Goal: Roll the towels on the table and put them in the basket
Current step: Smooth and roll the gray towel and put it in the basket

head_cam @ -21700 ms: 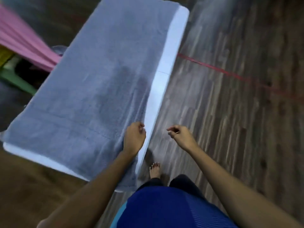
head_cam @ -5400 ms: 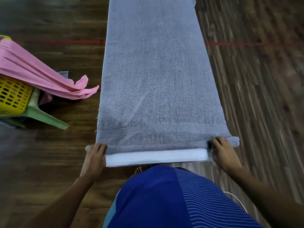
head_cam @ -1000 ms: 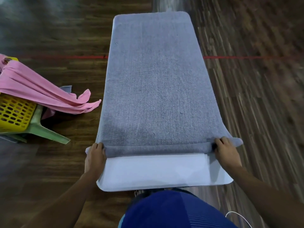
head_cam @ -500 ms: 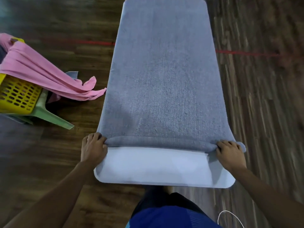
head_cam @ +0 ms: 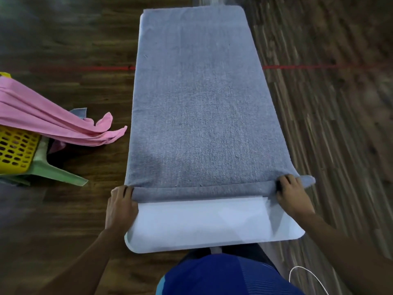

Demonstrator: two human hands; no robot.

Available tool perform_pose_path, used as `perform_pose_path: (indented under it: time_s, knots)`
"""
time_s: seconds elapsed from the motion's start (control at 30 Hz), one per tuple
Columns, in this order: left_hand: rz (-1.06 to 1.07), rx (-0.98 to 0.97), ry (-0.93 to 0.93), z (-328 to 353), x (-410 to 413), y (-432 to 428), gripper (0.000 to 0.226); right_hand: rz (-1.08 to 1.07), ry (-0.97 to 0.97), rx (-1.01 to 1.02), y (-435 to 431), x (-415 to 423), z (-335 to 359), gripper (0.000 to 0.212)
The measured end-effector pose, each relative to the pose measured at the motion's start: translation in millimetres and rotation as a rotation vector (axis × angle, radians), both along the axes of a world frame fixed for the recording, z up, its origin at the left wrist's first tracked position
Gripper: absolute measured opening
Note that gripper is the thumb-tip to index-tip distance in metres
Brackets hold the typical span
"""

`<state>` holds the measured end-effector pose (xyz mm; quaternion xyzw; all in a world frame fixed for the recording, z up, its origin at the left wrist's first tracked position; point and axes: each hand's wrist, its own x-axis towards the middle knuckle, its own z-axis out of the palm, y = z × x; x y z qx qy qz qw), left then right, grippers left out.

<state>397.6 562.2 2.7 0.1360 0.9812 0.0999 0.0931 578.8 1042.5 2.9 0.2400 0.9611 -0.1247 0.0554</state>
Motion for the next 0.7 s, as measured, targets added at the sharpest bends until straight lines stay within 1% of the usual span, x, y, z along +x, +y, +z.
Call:
perform_pose_path:
  time_s: [0.07,0.1,0.13,0.2,0.27,0.37,0.4,0.47,0.57,0.63,0.7]
  knots:
    - [-0.044,-0.039,-0.021,-1.3,-0.1,-4.4,0.050,0.067,-0.064,-0.019,-6.3,1.8,-3.5,0.045]
    - [-0.040,-0.046,-0.026,-0.9,-1.5,-5.2,0.050,0.070,-0.080,-0.023,-6.8,2.0,-5.8,0.046]
    - [-0.036,-0.050,-0.013,-0.7,-3.4,-5.5,0.045,0.053,-0.091,-0.027,-6.2,1.0,-5.8,0.043]
    - [-0.062,-0.072,0.037,1.3,-9.0,-4.2,0.033,0.014,-0.100,-0.016,-1.9,-4.0,-1.9,0.028]
    - [-0.107,-0.124,0.054,3.7,-17.0,-3.6,0.036,-0.004,-0.140,0.018,2.3,-12.1,5.8,0.017]
    - [-0.081,-0.194,0.004,6.3,-28.9,-2.2,0.037,-0.003,-0.251,0.054,5.5,-20.1,14.8,0.019]
    - [-0.054,-0.196,-0.016,4.6,-32.2,-1.0,0.034,-0.010,-0.260,0.073,6.4,-20.9,15.0,0.020]
    - [0.019,-0.153,-0.045,0.9,-36.1,3.3,0.025,-0.049,-0.217,0.111,6.9,-20.0,10.2,0.023]
    - [0.165,-0.027,-0.075,-1.5,-36.8,8.7,0.028,-0.129,-0.141,0.159,5.9,-16.2,6.5,0.027]
    - [0.227,0.025,-0.081,-2.9,-36.6,10.0,0.027,-0.160,-0.112,0.142,6.8,-11.3,5.6,0.028]
    - [0.233,0.068,-0.088,-3.3,-36.0,9.8,0.027,-0.150,-0.073,0.097,8.7,-8.1,5.4,0.029]
